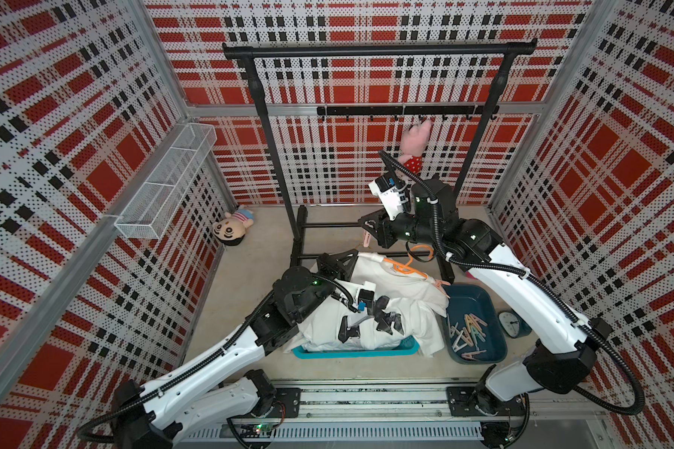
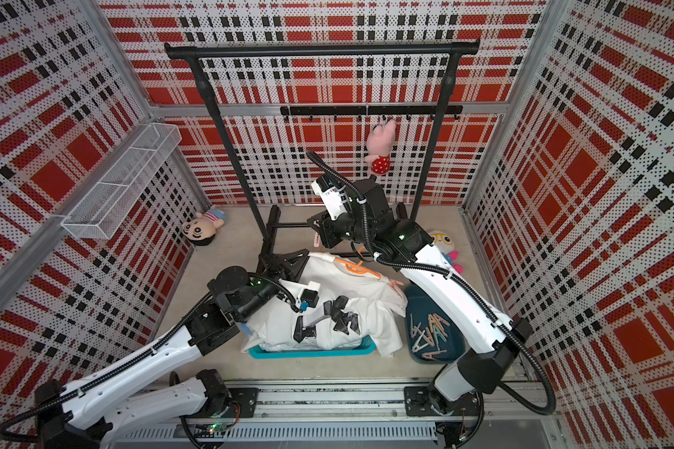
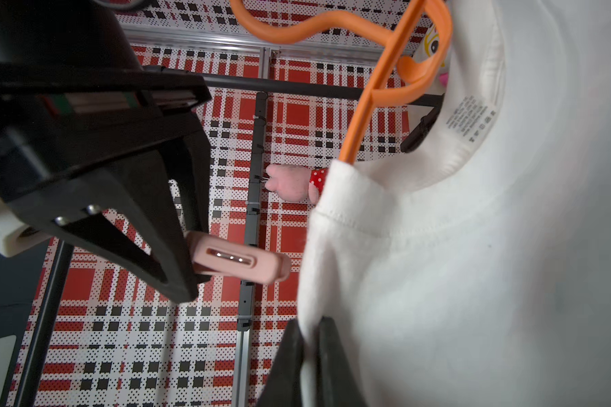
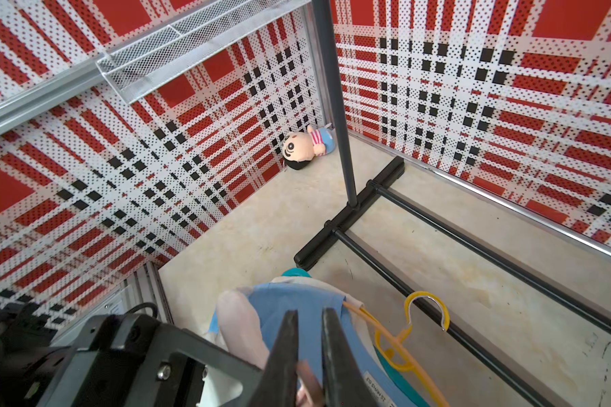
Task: Use clothespins to secure the t-shirt on both sides of the hanger
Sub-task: Clamp the T-shirt on the hanger.
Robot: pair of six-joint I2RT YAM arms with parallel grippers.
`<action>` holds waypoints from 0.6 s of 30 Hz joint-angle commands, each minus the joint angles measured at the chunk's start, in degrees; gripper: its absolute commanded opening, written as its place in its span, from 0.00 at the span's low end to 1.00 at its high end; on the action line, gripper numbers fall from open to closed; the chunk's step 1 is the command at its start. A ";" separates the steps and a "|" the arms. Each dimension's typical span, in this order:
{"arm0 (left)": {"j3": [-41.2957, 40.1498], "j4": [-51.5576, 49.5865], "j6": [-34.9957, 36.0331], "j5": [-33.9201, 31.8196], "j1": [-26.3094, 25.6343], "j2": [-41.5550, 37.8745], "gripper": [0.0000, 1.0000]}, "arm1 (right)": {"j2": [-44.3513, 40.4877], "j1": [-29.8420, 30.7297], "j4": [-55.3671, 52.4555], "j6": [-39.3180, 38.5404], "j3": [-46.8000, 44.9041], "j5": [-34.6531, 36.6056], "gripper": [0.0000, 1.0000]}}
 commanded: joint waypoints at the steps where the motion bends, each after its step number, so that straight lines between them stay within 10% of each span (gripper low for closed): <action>1: 2.87 0.69 0.46 -2.92 -0.59 -0.01 0.00 | -2.70 2.81 3.22 1.72 -0.71 9.40 0.00; 18: 3.01 0.50 0.98 -4.69 -1.38 0.06 0.00 | -1.42 5.98 2.17 3.14 -1.45 13.17 0.00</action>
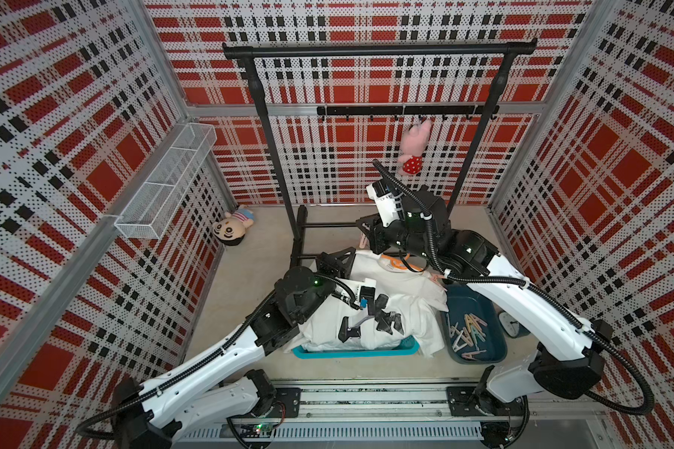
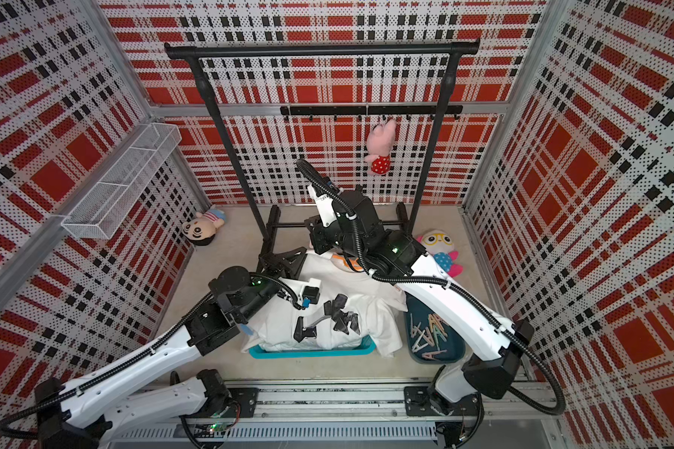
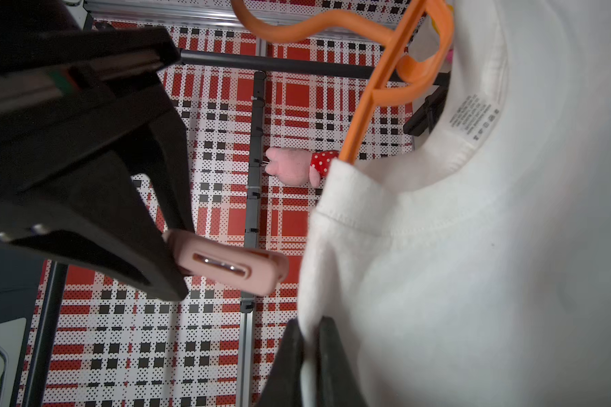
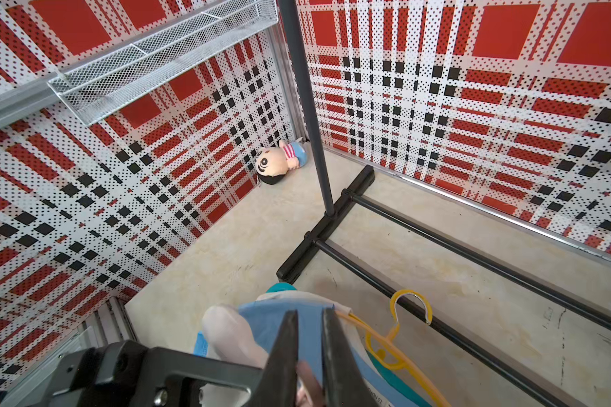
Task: Use clothespins to secure the t-shirt on both sides of the hanger
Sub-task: Clamp the T-shirt on the hanger.
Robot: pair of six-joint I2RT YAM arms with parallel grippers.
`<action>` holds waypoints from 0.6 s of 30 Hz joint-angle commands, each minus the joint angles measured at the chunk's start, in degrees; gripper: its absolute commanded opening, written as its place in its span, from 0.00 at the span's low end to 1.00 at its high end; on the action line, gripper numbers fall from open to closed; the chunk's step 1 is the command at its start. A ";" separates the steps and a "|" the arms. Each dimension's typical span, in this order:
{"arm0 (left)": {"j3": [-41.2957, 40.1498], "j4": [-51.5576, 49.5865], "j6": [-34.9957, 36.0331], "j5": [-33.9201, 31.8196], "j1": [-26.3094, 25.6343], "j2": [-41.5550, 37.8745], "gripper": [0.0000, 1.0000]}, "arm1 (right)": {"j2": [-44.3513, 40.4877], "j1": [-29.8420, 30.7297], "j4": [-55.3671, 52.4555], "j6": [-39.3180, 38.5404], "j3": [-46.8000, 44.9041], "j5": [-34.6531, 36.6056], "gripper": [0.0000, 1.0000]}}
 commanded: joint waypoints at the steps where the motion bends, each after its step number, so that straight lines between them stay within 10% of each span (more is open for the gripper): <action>1: 2.04 1.87 0.65 -0.22 -0.20 -0.22 0.00 | -0.64 0.80 0.59 0.59 -0.51 0.46 0.00; 18: 1.87 2.25 1.29 -1.13 -0.55 -0.22 0.00 | -2.51 1.99 1.11 -0.16 -5.30 -0.77 0.00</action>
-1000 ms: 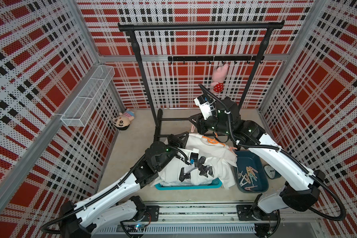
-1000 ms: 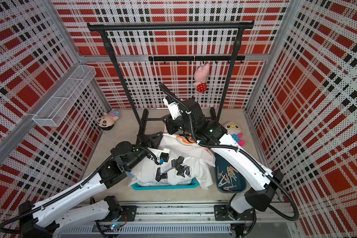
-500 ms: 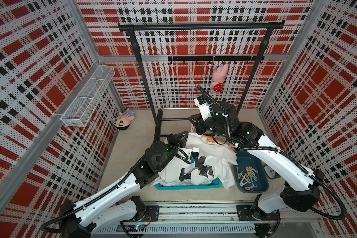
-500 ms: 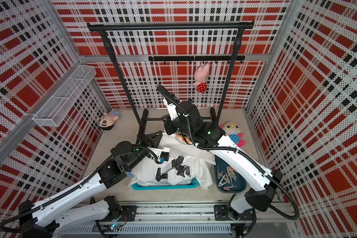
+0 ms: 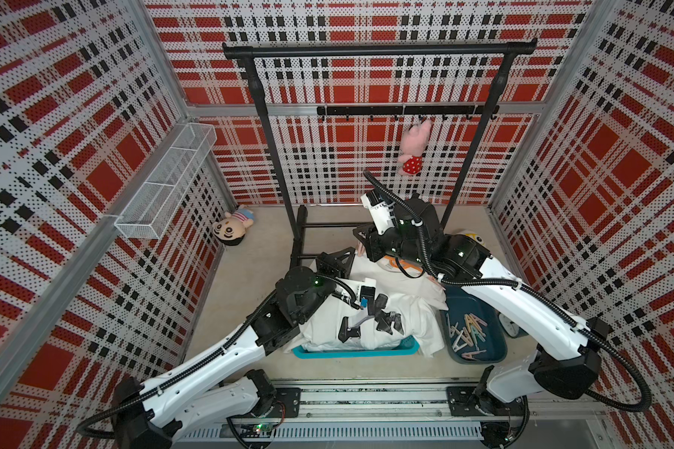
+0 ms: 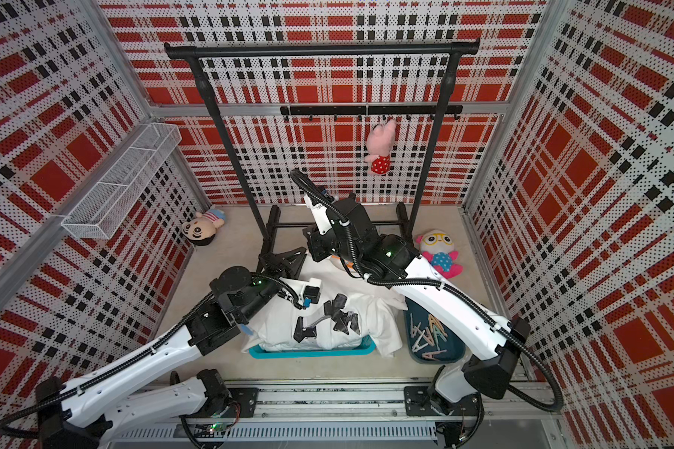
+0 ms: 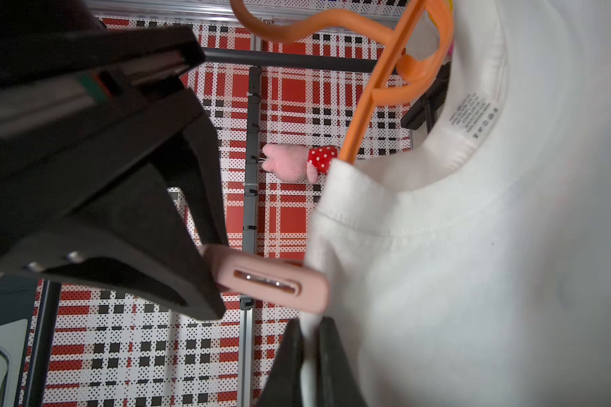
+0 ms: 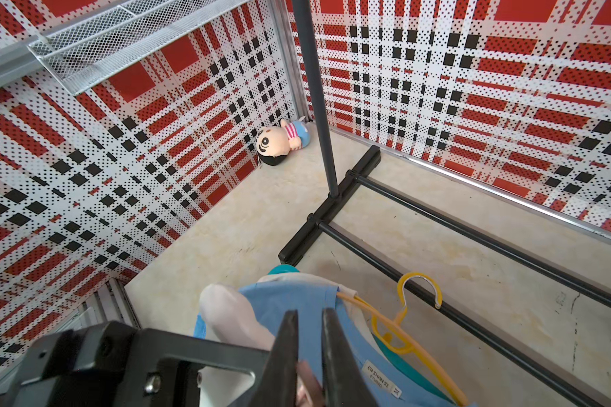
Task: Use clothespins to secure the t-shirt on both sides of the hanger
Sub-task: Clamp the T-shirt on the hanger.
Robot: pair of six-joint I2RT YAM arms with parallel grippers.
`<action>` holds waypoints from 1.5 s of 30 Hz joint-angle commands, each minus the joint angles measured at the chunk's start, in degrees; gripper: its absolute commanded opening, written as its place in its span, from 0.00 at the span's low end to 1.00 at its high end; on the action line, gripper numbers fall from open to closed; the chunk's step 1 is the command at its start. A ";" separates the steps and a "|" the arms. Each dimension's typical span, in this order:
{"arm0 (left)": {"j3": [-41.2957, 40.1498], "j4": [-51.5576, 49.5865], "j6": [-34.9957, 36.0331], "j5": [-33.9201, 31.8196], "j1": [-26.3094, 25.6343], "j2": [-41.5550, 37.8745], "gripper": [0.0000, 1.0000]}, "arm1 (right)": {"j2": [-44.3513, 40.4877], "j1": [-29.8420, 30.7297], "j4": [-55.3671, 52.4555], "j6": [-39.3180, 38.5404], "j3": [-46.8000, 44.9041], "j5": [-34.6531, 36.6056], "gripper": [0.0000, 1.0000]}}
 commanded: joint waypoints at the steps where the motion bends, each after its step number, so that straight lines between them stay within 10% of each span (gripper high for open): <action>1: 2.01 2.77 0.17 -0.42 -0.47 -0.33 0.00 | -2.49 0.81 0.81 -0.62 -2.17 -0.65 0.00; 29: 14.85 -11.67 -25.67 18.55 6.27 2.10 0.00 | -4.40 4.50 4.13 -2.41 -13.64 -2.14 0.00; 42: 11.79 -9.28 -21.38 12.24 4.76 2.99 0.00 | -4.66 3.43 3.48 -2.94 -12.74 -0.12 0.00; 45: 9.81 -6.88 -18.45 9.13 4.15 2.78 0.00 | -4.66 3.34 4.38 -2.69 -12.22 -0.13 0.20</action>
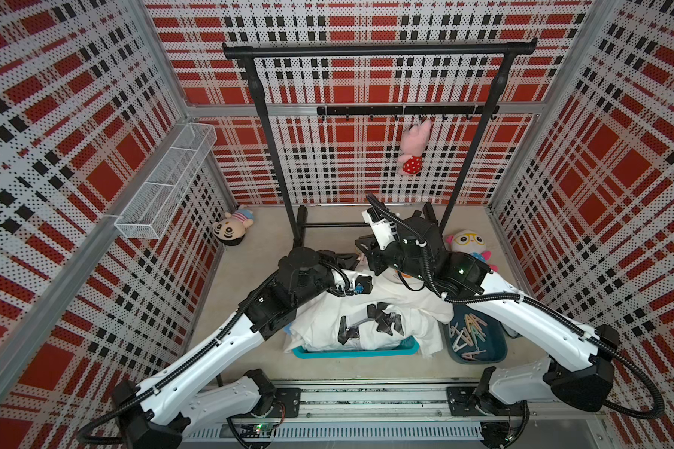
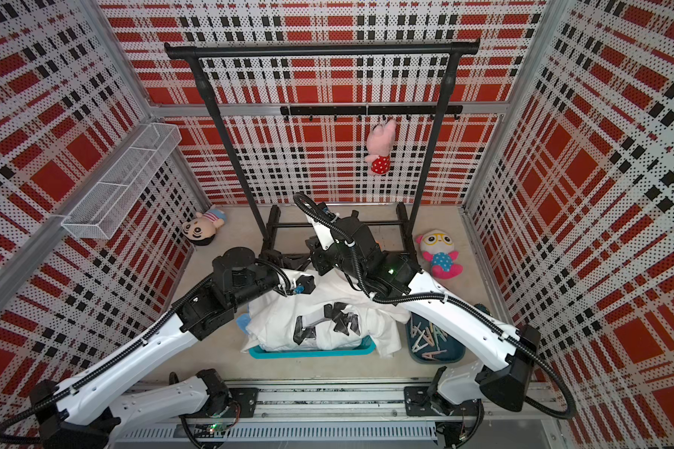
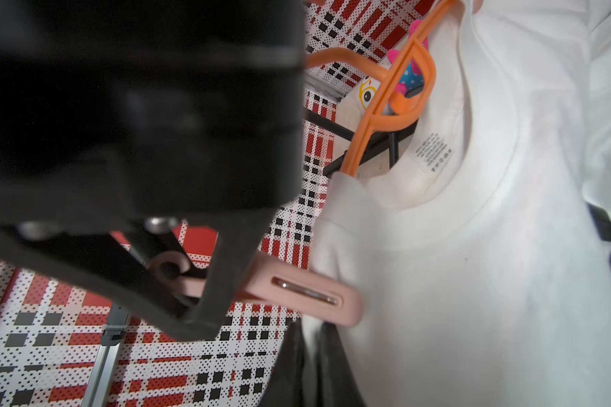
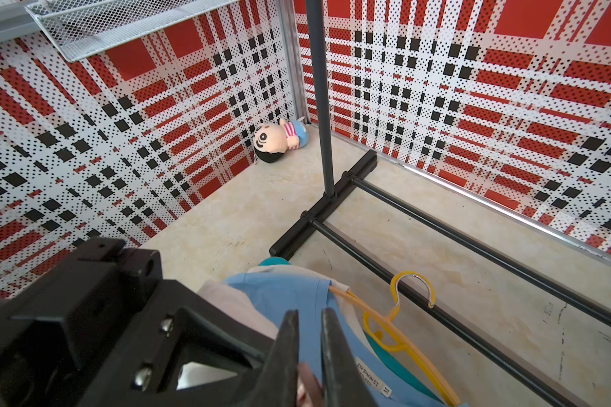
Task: Use clothespins to secure the t-shirt on both sides of the hanger
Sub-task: Clamp the T-shirt on the hanger.
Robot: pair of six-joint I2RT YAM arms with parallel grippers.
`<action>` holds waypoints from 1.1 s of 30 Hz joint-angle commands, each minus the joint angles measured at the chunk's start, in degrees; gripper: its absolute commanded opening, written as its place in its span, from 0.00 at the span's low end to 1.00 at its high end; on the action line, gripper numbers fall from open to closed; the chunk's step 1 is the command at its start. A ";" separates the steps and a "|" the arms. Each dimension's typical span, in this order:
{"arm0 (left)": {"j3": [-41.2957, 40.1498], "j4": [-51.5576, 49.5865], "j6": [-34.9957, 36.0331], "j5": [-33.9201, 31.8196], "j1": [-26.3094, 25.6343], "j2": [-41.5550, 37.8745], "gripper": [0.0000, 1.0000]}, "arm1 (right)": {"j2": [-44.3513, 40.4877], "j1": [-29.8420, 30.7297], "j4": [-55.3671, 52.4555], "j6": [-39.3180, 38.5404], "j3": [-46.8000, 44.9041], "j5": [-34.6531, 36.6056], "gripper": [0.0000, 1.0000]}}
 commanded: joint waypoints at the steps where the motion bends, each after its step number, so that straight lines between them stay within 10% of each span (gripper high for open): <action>1: -0.68 12.37 3.62 -5.61 -0.84 -0.66 0.00 | 0.85 1.22 -3.47 0.48 -0.10 -2.47 0.29; 10: -4.91 15.53 11.05 -12.28 -1.76 -1.64 0.00 | 0.94 1.17 -1.10 -0.53 2.22 -0.44 0.64; 23: -6.85 14.75 12.04 -15.21 -1.54 -1.37 0.00 | -1.30 0.78 2.12 -1.05 7.62 4.79 0.88; 33: -9.13 17.59 12.43 -15.24 -0.45 -3.38 0.00 | -10.31 -2.02 0.04 -1.48 3.15 20.03 0.87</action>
